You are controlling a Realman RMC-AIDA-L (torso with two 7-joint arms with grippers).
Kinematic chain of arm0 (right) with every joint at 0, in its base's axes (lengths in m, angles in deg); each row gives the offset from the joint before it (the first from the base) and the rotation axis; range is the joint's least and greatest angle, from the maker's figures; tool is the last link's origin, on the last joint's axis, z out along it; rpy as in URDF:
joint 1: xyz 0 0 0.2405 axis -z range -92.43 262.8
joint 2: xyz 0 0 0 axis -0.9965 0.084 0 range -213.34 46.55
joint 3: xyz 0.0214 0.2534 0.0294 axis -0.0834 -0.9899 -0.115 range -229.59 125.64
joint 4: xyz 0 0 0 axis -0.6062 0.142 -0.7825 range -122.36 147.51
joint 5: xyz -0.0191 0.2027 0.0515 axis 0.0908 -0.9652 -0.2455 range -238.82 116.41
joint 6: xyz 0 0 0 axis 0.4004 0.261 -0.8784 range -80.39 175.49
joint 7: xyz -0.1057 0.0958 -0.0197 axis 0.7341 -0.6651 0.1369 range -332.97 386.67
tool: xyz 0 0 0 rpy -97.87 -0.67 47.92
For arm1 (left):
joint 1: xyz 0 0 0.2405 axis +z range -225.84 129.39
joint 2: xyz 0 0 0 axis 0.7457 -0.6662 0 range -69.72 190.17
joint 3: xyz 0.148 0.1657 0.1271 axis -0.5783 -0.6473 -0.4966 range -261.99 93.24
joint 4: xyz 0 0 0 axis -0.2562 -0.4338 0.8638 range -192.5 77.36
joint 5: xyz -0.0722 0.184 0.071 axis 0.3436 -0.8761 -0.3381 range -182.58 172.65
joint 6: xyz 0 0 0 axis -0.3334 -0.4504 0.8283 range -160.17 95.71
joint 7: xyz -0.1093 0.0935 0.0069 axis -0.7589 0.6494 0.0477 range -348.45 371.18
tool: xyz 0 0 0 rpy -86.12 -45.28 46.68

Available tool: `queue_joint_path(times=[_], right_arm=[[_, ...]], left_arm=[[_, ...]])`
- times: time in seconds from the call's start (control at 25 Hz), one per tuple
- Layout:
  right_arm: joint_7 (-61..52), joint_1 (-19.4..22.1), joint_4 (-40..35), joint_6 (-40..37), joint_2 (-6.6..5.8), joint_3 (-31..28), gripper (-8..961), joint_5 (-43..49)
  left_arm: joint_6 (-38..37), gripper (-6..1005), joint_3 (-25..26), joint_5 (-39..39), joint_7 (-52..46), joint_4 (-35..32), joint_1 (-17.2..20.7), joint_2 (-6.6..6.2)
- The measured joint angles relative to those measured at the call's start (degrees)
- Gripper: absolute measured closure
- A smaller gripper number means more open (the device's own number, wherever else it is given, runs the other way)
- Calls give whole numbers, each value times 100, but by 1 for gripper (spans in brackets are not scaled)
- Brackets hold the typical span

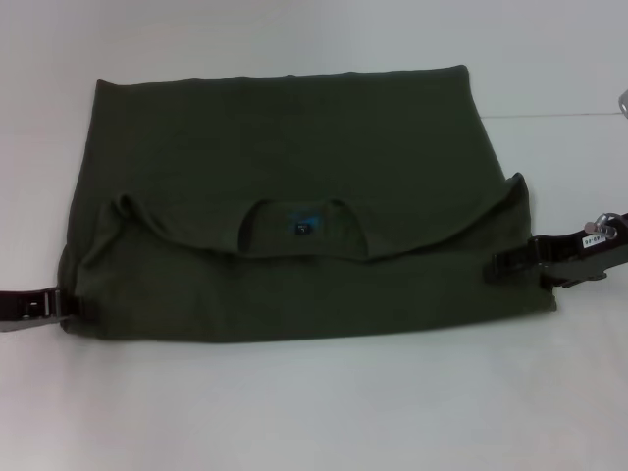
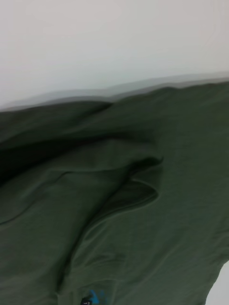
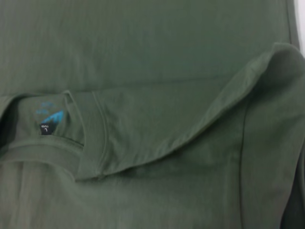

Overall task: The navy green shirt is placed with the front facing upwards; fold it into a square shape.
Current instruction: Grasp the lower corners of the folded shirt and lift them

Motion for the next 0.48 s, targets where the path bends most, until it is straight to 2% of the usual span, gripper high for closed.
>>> queue_joint_path(times=[0.12,0.32,0.48], right_arm=[[8,14,-23,1,2,6,38,5],[19,30,-26,7,2,132,239,26],[19,33,-15,11,2,156,351,30]], left_arm=[[0,950,3,0,0,3,-11,-6],[0,951,0,0,0,10,-23,-7],[0,951,-11,0,-8,10,-34,-7]])
